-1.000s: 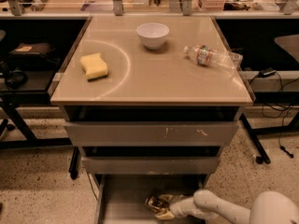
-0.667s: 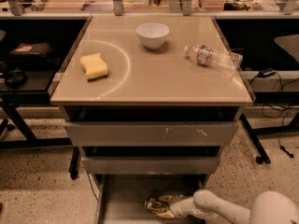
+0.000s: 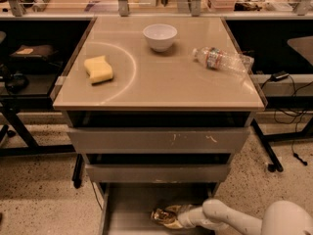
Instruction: Pick orange can from bottom drawer and place on counter
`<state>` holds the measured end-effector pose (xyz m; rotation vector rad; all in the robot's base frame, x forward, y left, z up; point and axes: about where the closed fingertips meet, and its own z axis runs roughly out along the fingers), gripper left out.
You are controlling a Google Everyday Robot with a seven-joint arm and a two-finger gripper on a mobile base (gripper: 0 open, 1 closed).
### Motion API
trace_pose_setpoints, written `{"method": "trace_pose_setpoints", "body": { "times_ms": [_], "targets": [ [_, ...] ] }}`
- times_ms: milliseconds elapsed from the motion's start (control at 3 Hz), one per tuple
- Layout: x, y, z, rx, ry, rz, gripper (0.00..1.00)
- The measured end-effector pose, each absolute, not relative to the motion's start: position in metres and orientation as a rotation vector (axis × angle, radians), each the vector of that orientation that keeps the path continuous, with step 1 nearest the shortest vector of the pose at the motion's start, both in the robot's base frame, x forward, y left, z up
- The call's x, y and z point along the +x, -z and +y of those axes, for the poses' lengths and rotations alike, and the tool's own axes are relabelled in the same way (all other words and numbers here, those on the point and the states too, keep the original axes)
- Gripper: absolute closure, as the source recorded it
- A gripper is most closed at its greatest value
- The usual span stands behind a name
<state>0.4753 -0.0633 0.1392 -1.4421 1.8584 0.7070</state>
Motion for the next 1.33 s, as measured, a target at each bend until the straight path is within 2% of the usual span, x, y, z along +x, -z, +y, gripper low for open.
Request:
{"method": "trace_pose_setpoints", "body": {
  "times_ms": [667, 1333],
  "targets": [
    [0.449, -0.183, -0.082, -1.475, -0.758, 1.819, 1.0],
    [0.428, -0.31, -0.148, -1.47, -0.6, 1.771, 1.0]
  ]
}}
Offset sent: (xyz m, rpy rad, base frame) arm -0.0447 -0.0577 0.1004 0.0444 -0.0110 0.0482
